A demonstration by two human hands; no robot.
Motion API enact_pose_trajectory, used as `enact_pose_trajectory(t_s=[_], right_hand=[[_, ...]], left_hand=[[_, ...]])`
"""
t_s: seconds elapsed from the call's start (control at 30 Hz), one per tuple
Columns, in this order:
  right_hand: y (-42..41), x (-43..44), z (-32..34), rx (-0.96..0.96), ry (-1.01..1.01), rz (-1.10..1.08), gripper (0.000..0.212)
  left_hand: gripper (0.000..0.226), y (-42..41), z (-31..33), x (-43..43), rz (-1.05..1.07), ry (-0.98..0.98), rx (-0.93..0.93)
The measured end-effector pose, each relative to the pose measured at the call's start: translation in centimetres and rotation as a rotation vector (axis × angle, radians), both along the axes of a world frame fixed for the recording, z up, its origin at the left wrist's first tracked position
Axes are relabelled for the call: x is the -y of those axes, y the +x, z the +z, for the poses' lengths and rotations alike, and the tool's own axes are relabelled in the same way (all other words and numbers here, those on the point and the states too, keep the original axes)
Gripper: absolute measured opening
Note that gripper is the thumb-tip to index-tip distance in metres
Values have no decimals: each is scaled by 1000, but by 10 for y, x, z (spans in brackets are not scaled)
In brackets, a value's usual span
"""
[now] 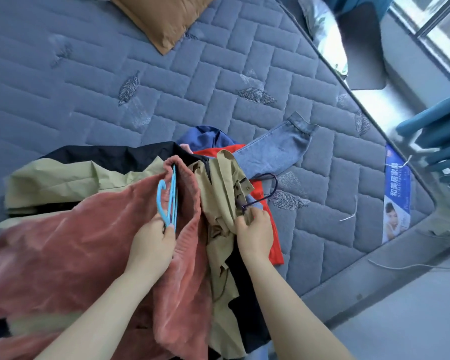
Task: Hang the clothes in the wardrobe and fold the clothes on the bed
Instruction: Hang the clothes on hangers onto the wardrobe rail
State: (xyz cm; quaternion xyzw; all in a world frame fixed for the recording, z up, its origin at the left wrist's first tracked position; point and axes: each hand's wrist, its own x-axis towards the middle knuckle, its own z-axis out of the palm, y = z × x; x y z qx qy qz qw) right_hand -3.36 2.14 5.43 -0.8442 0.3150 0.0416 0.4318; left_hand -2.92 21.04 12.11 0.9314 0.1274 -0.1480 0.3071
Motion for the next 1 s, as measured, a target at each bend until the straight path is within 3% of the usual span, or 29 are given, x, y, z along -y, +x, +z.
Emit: enact_pose_trajectory(t_s=[0.13,0.37,0.53,0.73,1.0], right_hand=[[-24,-16,46,91,167,47,42],[-46,-52,162,419,301,167,49],[-36,-88,254,398,228,446,54],[-40,-139,317,351,349,525,62],[-71,-203,370,341,614,647,47]], left_hand=[[23,-15,37,-18,23,-69,24],[26,-42,126,-63,58,-162,202],[32,-60,201,-109,124,-166,346],[29,-96,271,-158,254,-134,475],[34,-170,325,-188,517,-139,628]])
